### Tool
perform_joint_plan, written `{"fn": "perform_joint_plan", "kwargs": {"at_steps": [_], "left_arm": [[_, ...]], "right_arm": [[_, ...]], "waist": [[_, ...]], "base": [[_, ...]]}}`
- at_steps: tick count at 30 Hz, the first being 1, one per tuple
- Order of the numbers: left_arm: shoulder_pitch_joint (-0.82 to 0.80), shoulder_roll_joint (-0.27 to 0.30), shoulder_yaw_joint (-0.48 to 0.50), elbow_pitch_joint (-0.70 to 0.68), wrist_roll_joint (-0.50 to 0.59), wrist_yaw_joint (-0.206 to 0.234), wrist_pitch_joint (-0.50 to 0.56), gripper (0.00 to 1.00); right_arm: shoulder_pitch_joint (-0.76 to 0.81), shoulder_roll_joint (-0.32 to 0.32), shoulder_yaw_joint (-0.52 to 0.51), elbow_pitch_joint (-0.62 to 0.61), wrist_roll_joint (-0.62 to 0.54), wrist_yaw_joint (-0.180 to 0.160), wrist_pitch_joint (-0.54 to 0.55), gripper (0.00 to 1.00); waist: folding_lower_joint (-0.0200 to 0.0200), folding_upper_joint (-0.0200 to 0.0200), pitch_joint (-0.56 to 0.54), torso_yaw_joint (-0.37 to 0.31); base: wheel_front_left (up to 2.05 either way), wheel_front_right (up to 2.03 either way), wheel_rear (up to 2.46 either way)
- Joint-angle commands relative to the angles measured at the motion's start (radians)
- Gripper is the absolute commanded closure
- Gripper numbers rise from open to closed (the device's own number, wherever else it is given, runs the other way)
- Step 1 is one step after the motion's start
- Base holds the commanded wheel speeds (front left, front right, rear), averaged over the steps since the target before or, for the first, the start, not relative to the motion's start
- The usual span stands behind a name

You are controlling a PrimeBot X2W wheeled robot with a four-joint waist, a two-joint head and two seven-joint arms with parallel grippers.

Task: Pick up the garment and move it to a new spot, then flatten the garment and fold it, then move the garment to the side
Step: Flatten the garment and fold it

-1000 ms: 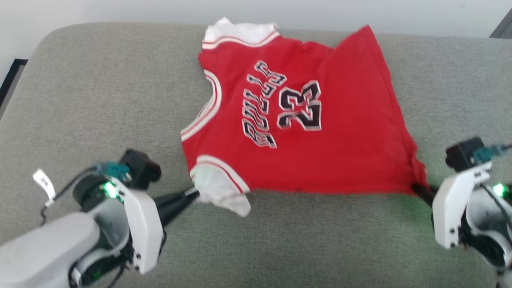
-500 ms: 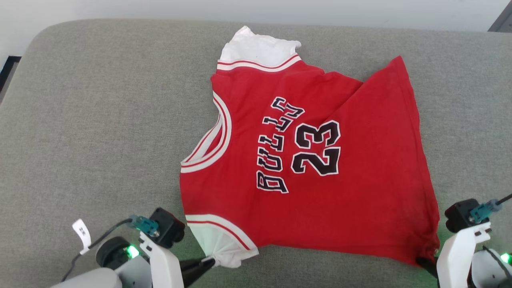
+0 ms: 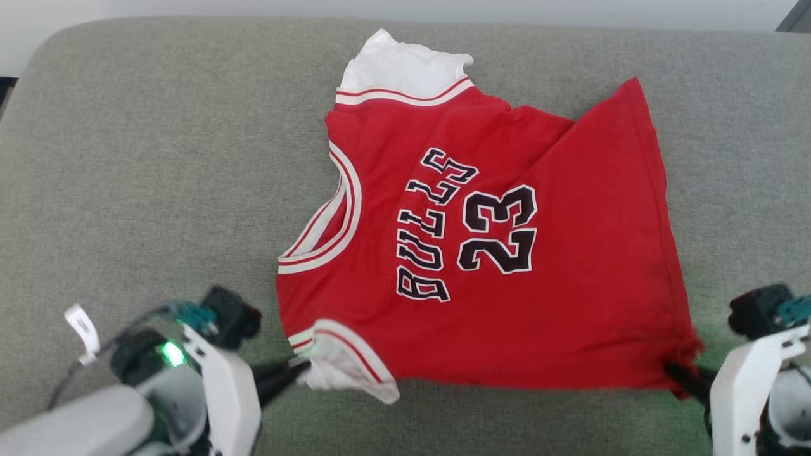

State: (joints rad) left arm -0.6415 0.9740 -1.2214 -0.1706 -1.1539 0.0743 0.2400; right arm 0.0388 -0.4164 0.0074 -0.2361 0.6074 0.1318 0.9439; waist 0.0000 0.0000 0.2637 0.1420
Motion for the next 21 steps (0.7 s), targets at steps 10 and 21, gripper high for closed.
{"fn": "perform_joint_plan", "kwargs": {"at_steps": [10,21], "left_arm": [[-0.220,0.037,0.077,0.006,0.117,-0.036,0.065,1.00],[-0.413,-0.144,0.077,0.340,0.183,-0.170,0.080,1.00]], "right_arm": [[-0.178,0.015,-0.026,-0.042,-0.048,-0.002,-0.004,1.00],[-0.458,0.006,0.085,0.182,-0.107,-0.002,-0.128,1.00]], "waist": [[0.0000,0.0000,0.031,-0.016],[0.0000,0.0000,0.087,-0.025]], "base": [[0.00,0.00,0.00],[0.00,0.00,0.00]]}}
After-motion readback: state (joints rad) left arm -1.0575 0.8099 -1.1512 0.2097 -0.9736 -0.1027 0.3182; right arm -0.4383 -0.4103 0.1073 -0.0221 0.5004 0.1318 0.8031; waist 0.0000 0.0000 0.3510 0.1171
